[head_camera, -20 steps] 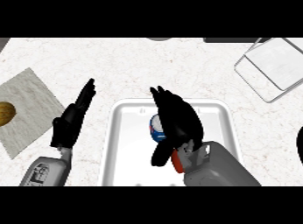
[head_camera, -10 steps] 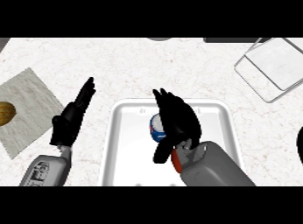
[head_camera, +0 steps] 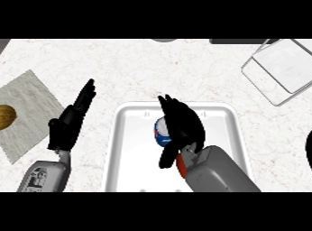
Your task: Pick the can from the tray and place it in the tiered shelf
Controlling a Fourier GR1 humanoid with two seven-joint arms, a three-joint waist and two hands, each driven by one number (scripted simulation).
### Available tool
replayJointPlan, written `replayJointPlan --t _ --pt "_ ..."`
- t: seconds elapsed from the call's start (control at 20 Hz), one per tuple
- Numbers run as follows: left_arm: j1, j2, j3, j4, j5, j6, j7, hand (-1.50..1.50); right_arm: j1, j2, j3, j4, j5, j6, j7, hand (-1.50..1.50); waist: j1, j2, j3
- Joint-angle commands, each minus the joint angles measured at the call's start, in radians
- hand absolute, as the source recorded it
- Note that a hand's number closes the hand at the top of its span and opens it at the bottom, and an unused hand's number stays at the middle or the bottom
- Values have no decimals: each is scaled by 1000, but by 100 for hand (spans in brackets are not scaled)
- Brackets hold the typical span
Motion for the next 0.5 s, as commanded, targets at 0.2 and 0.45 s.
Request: replayJointPlan --t 0.2,0.45 --pt "-23 28 61 7 25 -60 13 0 29 -4 9 -7 -2 71 -33 150 -3 0 0" --pt "-1 -25 27 58 -38 -4 -59 0 26 -62 27 29 66 67 -146 150 -3 0 0"
